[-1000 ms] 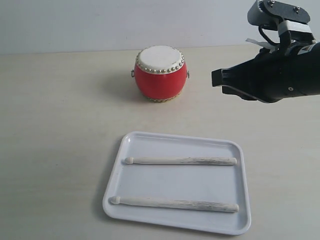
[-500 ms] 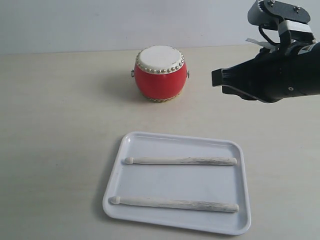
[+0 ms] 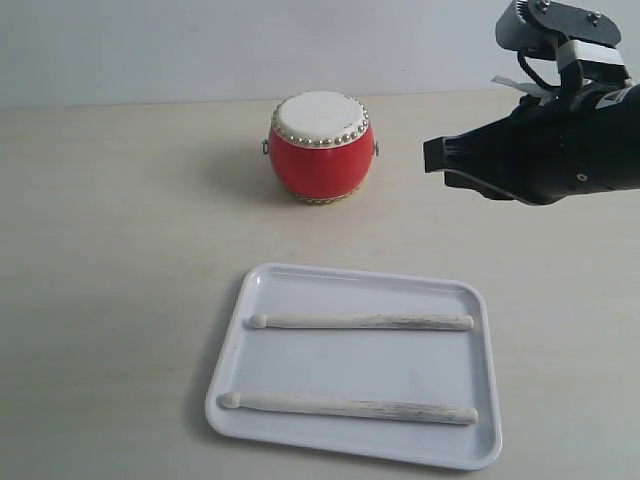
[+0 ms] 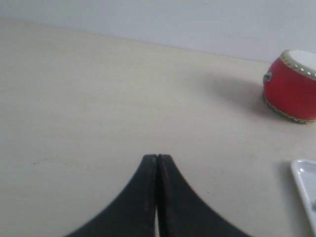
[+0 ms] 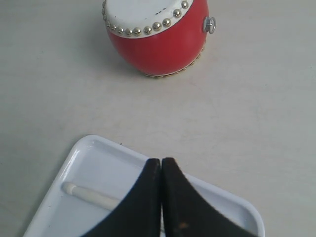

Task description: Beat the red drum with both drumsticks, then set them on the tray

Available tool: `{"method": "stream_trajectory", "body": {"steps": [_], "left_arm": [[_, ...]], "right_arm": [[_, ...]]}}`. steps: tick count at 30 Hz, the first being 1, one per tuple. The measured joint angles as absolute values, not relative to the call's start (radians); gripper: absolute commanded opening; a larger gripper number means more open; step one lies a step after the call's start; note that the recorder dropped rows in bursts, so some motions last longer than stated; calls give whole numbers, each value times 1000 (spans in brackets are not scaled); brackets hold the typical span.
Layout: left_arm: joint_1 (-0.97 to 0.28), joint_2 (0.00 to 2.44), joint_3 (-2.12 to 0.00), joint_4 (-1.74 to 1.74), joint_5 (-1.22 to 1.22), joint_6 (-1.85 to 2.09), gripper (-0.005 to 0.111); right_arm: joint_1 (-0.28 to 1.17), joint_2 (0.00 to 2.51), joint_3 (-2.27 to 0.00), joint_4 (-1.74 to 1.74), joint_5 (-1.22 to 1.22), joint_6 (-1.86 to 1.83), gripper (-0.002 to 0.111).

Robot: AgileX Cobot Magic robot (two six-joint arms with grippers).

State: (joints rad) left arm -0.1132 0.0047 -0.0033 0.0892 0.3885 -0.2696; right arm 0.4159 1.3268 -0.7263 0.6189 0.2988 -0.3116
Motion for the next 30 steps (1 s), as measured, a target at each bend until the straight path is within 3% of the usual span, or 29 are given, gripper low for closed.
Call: {"method": "stream_trajectory", "body": {"steps": [6, 30], "left_arm": [[19, 5, -3, 92, 386, -266, 0], [19, 5, -3, 94, 384, -262, 0]], "right_arm": [[416, 1327, -726, 619, 299, -312, 0], [416, 1327, -726, 619, 299, -310, 0]]}}
